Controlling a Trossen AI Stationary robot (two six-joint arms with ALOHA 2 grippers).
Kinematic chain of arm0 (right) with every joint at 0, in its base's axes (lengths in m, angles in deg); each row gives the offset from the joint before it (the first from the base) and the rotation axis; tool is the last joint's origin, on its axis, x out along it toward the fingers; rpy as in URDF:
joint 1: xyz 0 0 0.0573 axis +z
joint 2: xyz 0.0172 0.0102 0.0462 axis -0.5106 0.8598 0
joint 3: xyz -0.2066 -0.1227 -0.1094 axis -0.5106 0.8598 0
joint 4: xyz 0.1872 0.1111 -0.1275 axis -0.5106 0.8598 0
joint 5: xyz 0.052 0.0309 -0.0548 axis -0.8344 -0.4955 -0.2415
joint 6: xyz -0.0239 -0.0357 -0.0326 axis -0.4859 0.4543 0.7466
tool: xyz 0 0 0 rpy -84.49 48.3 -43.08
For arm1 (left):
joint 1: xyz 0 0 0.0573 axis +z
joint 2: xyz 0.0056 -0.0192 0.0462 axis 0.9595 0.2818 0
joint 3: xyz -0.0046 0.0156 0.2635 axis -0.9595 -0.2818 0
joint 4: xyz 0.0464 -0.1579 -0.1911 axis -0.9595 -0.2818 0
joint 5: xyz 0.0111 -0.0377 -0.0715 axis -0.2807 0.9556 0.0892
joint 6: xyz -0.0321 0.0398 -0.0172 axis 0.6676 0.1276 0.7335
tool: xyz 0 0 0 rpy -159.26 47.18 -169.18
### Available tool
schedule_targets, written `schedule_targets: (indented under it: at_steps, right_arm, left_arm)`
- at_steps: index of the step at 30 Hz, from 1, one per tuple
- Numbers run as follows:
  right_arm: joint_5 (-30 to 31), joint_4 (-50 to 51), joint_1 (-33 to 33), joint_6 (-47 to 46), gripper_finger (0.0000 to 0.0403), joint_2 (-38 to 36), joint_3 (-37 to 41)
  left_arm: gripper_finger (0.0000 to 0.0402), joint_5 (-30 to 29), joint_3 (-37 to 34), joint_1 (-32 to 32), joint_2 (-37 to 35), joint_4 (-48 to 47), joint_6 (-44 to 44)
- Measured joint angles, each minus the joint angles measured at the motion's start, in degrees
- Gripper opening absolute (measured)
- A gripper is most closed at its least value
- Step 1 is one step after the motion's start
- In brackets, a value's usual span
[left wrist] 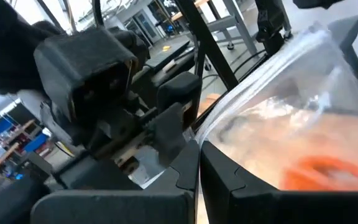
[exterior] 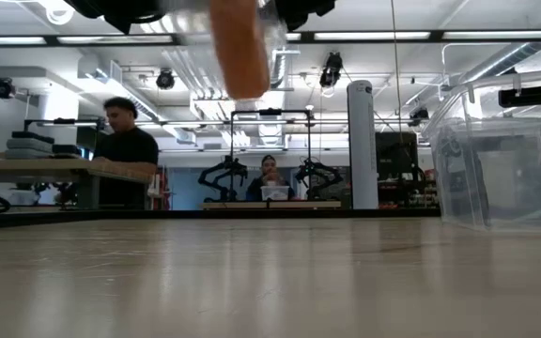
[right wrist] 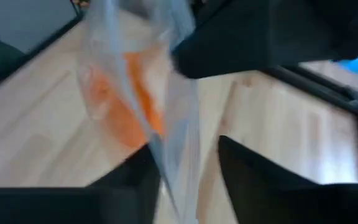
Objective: Roll bandage
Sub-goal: Put the rolled orange bandage into the transparent zip bag
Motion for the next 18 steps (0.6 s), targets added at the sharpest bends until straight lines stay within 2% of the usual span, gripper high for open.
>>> schedule_targets:
  at_steps: [4,5,8,11,15,18]
  right_arm:
    - [3.52,0.25,-0.02,2.59,0.0033,0.00,-1.16]
    - [3.69,0.37,-0.03,2.99,0.0017,0.00,-1.44]
    - [4.87,0.31,-0.13,3.44,0.0008,0.00,-2.13]
    - [6.59,2.16,-0.15,3.94,0.0002,-0.21,-3.32]
    - [13.31,5.41,-0.32,2.90,0.0001,-1.08,-5.81]
    - [15.29,6.94,-1.06,-1.04,0.0001,-1.80,-7.53]
  left_arm:
    - [0.0000,-0.04,0.00,0.02,-0.46,-0.08,2.73]
    - [0.0000,-0.23,0.00,0.02,-0.60,-0.12,3.12]
    - [0.0000,-2.84,0.00,0.00,-1.47,-0.60,4.83]
    - [0.0003,-8.76,0.00,0.00,-4.28,-3.66,5.31]
    - [0.0023,-21.19,0.02,0.00,-10.41,-12.65,6.33]
    - [0.0045,-30.96,0.04,0.08,-15.70,-20.83,10.21]
